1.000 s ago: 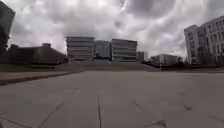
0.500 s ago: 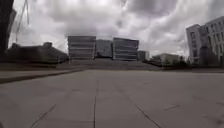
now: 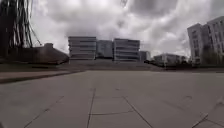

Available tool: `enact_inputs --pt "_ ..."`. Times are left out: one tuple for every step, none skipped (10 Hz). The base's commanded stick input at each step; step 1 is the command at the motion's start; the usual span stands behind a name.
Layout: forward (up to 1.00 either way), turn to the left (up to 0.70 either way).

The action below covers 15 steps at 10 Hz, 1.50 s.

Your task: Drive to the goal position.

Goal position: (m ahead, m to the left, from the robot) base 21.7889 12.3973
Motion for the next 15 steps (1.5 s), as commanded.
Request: enact_inputs --pt "1.00 0.00" --pt "1.00 0.00" --pt "1.00 0.00" --pt "1.00 0.00" --pt "1.00 0.00" --pt "1.00 0.00" --pt "1.00 0.00" --pt "1.00 0.00" --pt "1.00 0.00" --pt "1.00 0.00" --pt "1.00 0.00" --pt "1.00 0.00" --pt "1.00 0.00" --pt "1.00 0.00" --pt "1.00 0.00"
